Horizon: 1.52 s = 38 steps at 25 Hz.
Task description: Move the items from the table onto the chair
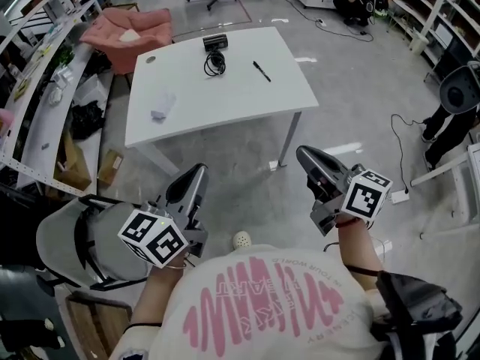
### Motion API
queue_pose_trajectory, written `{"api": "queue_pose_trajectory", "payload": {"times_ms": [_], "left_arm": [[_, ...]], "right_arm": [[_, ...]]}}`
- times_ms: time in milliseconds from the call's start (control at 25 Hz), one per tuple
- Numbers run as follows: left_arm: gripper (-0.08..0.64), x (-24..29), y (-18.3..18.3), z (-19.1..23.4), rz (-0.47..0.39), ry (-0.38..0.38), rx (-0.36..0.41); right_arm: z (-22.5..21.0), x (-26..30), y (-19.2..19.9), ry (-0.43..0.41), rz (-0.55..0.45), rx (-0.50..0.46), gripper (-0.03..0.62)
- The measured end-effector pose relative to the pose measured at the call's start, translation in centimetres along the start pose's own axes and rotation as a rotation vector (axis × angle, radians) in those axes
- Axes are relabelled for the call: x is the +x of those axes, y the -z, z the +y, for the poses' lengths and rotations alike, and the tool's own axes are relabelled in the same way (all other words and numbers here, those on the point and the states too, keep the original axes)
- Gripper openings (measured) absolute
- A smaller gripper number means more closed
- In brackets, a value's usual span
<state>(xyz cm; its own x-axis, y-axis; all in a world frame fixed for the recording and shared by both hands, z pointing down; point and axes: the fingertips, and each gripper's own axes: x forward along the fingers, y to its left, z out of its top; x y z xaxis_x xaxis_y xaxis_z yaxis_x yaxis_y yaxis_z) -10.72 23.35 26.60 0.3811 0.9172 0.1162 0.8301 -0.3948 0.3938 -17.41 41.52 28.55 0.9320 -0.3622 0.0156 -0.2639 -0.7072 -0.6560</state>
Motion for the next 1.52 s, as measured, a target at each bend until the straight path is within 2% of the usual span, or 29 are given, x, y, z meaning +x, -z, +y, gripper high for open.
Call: {"api": "queue_pose_trajectory", "payload": {"times_ms": [320, 600, 840, 920, 1080, 1320, 1520], "left_arm": [[0.021, 2.2, -2.3, 5.6, 0.01, 0.03, 0.001], [0.021, 3.2, -2.6, 8.6, 0.016, 0.028, -0.014], [0.021, 5.8, -2.2, 10.2, 0.053, 0.032, -0.027], [0.021, 6.1, -1.7, 10.4, 0.068, 0.025, -0.008], [0.021, 6.1, -1.3, 11.1, 0.106, -0.02, 0.14], [0.021, 8.0, -0.2, 11.8, 0.128, -0.02, 0.14], [0.011, 9.2, -0.3, 12.5, 0.118, -0.029, 0.091]], "right_arm": [[-2.3, 5.3, -0.7, 0.048, -0.018, 0.034, 0.015], [-3.5, 7.7, -0.9, 0.08, -0.01, 0.036, 0.015], [-6.1, 8.8, -1.3, 0.146, 0.019, 0.027, 0.015], [-7.1, 9.1, -1.2, 0.164, 0.023, 0.03, 0.015], [-8.2, 9.4, -1.6, 0.198, 0.01, 0.045, 0.015], [-10.9, 9.2, -1.6, 0.254, 0.013, 0.072, 0.015], [-14.1, 9.3, -1.9, 0.298, 0.029, 0.087, 0.015]]}}
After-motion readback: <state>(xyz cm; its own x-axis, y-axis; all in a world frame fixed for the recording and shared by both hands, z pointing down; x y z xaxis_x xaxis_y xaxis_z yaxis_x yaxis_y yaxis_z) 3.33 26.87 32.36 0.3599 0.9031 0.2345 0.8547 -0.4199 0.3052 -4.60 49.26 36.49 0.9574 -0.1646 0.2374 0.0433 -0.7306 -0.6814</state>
